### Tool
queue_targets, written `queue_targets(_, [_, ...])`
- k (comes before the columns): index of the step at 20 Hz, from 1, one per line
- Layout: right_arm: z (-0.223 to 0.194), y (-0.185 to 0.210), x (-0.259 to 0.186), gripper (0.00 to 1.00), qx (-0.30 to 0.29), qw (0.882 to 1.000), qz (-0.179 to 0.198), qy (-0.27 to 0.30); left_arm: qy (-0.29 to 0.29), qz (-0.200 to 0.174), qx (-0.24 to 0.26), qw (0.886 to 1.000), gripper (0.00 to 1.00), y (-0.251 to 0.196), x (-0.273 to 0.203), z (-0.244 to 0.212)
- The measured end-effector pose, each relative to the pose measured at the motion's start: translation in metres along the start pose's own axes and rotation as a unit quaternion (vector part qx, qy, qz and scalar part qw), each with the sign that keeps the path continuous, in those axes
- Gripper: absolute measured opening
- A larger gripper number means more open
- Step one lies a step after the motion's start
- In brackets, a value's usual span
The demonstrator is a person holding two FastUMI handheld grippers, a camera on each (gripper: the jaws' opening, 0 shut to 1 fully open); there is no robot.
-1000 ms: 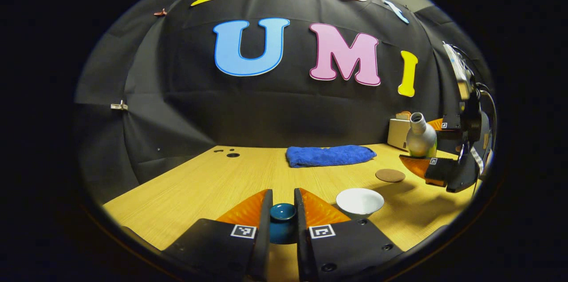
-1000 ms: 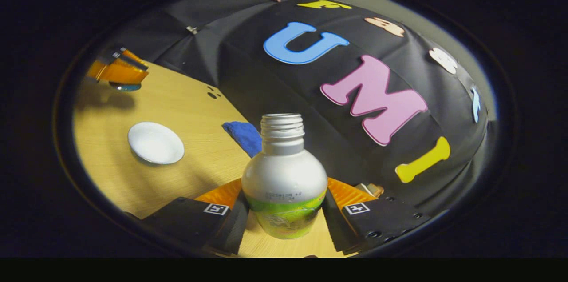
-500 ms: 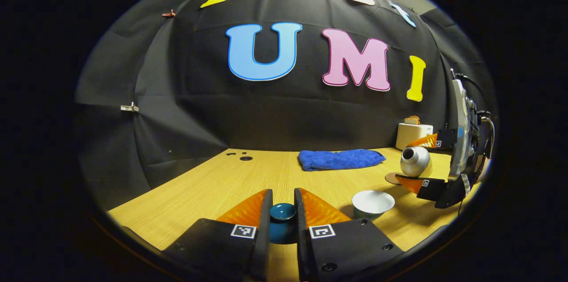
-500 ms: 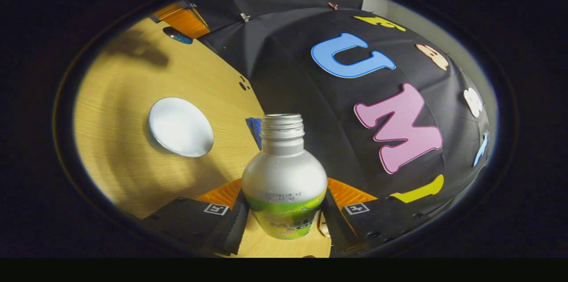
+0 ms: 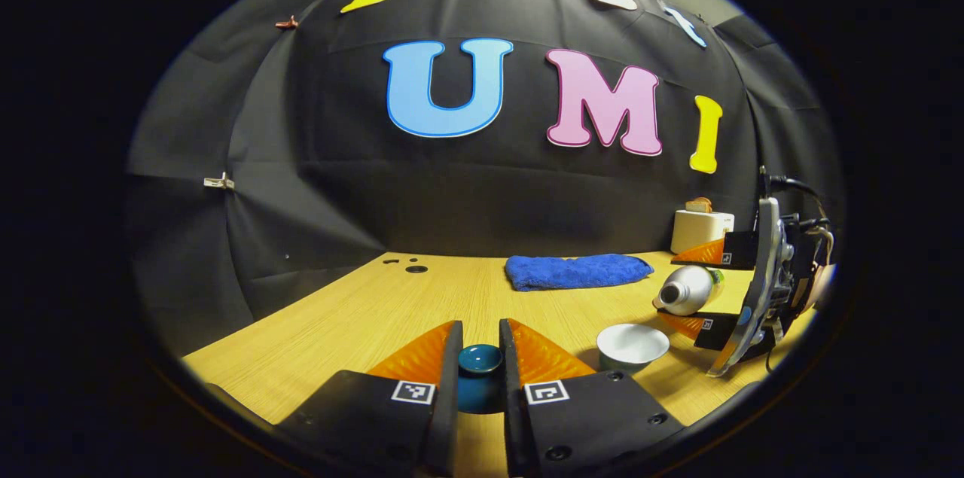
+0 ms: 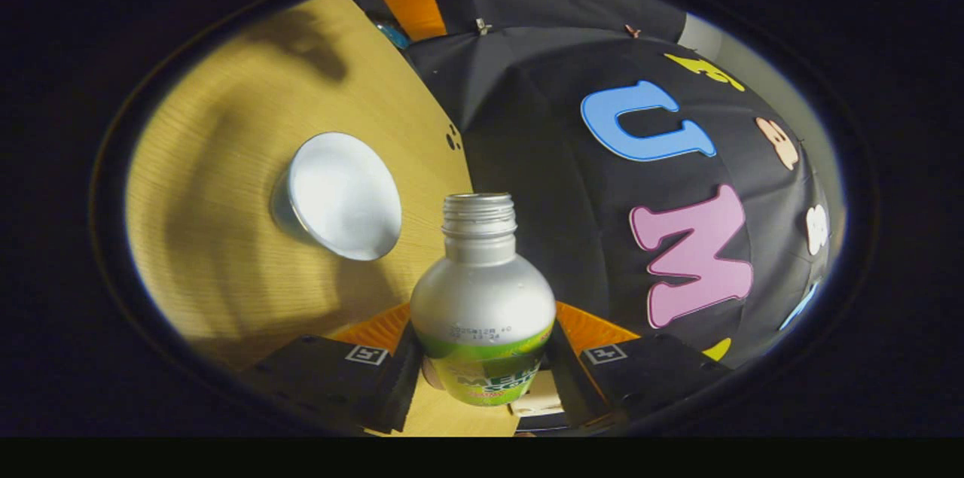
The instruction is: Open the teacup lid with one hand, grasp the water bottle and pour water into the teacup with the other hand; after pouring, place the water bottle on the coaster and then close the teacup lid.
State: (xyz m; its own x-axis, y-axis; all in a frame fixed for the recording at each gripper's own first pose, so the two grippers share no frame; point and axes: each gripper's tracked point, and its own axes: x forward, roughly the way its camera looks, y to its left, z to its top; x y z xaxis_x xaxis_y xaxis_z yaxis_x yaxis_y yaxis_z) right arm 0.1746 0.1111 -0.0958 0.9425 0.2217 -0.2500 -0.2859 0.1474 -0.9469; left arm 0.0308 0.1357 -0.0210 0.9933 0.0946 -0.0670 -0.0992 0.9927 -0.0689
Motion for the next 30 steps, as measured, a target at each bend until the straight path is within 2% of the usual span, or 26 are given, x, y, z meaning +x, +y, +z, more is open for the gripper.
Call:
queue_targets(15, [-0.009,0.009,0.009,0.78,-0.122,0.992,-0.006,0.001,0.009,-0.007,-0.005,1.000,0.29,-0.002,0.003,-0.007])
queue_targets(16, [-0.009,0.011,0.008,0.75,-0.126,0.992,-0.005,0.001,0.010,-0.008,-0.006,1.000,0.29,-0.002,0.003,-0.007])
queue_targets(17, [-0.009,0.012,0.009,0.78,-0.130,0.991,-0.006,0.000,0.011,-0.009,-0.007,1.000,0.29,-0.003,0.003,-0.009])
queue_targets(18, [-0.008,0.009,0.009,0.75,-0.136,0.991,-0.007,-0.001,0.013,-0.010,-0.008,1.000,0.29,-0.003,0.003,-0.010])
queue_targets(19, [-0.007,0.008,0.009,0.78,-0.144,0.989,-0.009,-0.003,0.014,-0.010,-0.008,1.000,0.29,-0.002,0.004,-0.010])
queue_targets(21, [-0.005,0.006,0.010,0.74,-0.168,0.986,-0.016,-0.007,0.016,-0.009,-0.009,1.000,0.29,-0.001,0.004,-0.012])
queue_targets(22, [-0.006,0.005,0.010,0.78,-0.178,0.984,-0.018,-0.009,0.016,-0.010,-0.009,1.000,0.29,-0.002,0.005,-0.012])
queue_targets(24, [-0.007,0.007,0.012,0.78,-0.185,0.983,-0.016,-0.008,0.016,-0.011,-0.009,1.000,0.29,-0.002,0.004,-0.011])
queue_targets(25, [-0.008,0.009,0.013,0.82,-0.184,0.983,-0.013,-0.009,0.016,-0.012,-0.009,1.000,0.29,-0.002,0.005,-0.012])
queue_targets(26, [-0.007,0.009,0.012,0.78,-0.185,0.983,-0.014,-0.009,0.016,-0.013,-0.009,1.000,0.29,-0.003,0.005,-0.011])
queue_targets(30, [-0.002,0.001,0.012,0.78,-0.202,0.979,-0.020,-0.013,0.015,-0.014,-0.013,1.000,0.29,-0.001,0.003,-0.011])
